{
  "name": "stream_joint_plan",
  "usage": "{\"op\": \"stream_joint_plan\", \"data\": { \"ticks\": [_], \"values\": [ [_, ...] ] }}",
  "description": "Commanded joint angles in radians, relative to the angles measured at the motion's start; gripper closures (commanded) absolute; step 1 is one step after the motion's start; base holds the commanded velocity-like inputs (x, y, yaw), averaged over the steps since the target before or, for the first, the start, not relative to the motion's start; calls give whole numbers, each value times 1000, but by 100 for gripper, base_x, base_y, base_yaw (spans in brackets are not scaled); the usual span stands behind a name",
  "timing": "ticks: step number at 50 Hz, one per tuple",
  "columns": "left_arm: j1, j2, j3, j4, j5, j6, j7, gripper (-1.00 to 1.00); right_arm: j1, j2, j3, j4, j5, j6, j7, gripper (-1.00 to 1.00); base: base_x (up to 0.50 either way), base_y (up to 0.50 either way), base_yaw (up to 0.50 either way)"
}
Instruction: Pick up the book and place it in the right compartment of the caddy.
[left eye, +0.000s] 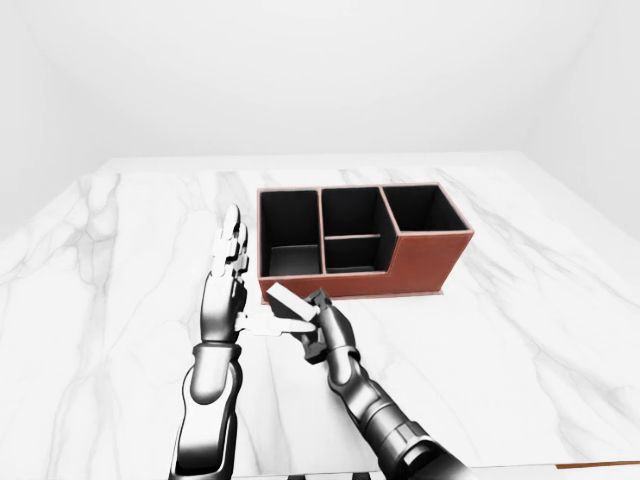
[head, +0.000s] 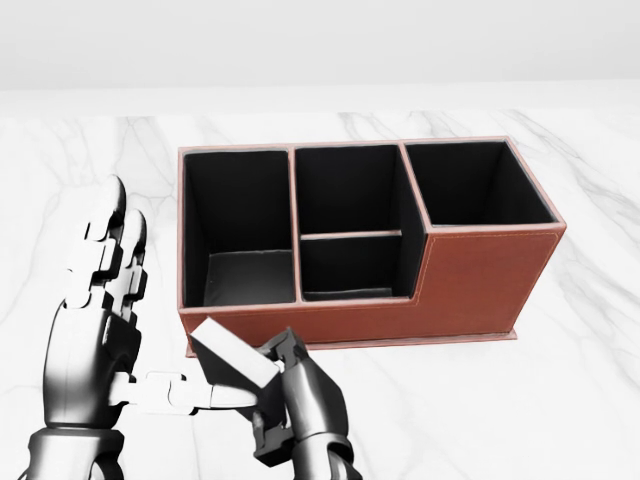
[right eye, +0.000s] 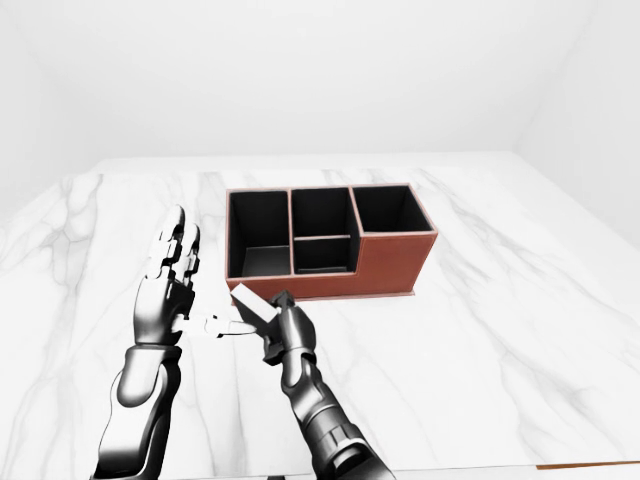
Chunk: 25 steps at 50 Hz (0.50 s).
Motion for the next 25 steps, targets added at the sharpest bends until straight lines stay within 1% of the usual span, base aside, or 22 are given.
{"op": "stream_joint_plan", "data": {
  "ticks": [1, 9, 15, 21, 25],
  "values": [
    [3, 3, 0, 13, -7, 0, -5, -100, -1, -5, -3, 15, -15, 0, -12, 100, 0, 0, 0],
    [3, 4, 2, 18, -9, 0, -6, -100, 9, -11, -3, -10, 0, 0, -7, 100, 0, 0, 0],
    [1, 3, 1, 15, -6, 0, -5, -100, 35, -12, 0, -85, 40, 0, 30, 100, 0, 0, 0],
    [-1, 4, 2, 21, -7, 0, -6, -100, 88, -15, 16, -242, 99, 0, 94, 100, 0, 0, 0],
    [1, 4, 1, 15, -5, 0, -6, -100, 94, -22, 19, -271, 118, 0, 99, 100, 0, 0, 0]
  ]
}}
